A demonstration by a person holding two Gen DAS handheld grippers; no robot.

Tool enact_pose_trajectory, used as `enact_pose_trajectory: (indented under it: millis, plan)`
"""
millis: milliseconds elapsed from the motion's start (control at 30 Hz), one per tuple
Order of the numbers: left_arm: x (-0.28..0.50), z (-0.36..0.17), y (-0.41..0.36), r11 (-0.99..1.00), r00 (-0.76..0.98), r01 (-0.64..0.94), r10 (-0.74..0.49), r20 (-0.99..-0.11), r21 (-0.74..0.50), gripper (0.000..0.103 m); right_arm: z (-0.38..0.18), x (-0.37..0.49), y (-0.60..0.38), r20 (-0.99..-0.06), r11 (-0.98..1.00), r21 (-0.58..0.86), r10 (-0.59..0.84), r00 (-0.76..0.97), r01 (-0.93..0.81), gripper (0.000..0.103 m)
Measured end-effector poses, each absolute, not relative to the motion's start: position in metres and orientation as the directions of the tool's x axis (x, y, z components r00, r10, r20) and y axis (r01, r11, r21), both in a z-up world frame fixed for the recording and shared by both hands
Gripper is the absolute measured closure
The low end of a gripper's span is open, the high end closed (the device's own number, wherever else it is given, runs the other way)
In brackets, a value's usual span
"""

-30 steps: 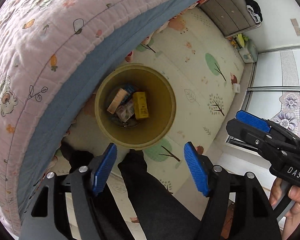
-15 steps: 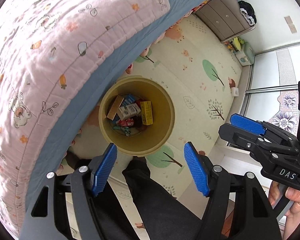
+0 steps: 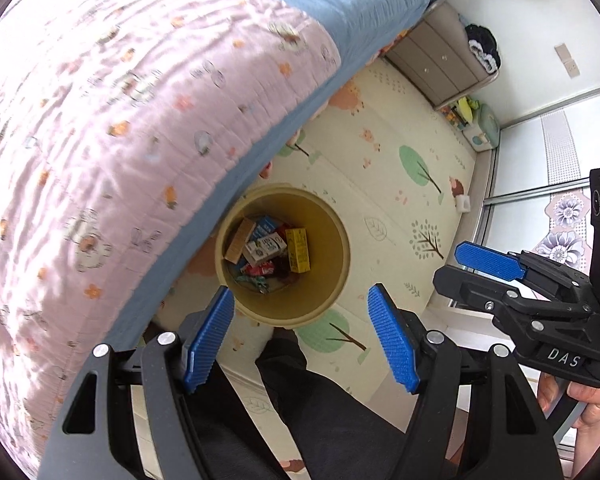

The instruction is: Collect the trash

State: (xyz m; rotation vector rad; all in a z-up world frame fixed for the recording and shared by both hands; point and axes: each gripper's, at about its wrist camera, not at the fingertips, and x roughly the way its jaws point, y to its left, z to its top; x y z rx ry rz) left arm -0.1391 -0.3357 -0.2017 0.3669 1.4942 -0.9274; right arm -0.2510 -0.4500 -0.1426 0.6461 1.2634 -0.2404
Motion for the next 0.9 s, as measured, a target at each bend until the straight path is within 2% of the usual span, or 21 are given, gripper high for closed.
enact_pose_trajectory:
  millis: [567, 900]
  plan:
    - [-0.031, -0.129, -0.197, 0.758, 0.040, 0.608, -0.326, -0.945, -0.235, 0.034, -0.091, -0.086, -0.315, -0.899, 0.925, 0.334, 0.256, 0.355, 0.180, 0.054]
    - [0.036, -0.102, -0.114, 0.823, 0.143, 0.527, -0.330, -0.933, -0.210, 0.033, -0.067, -0.005, -0.245, -0.877, 0.941, 0.329, 0.271, 0.396, 0.084, 0.054]
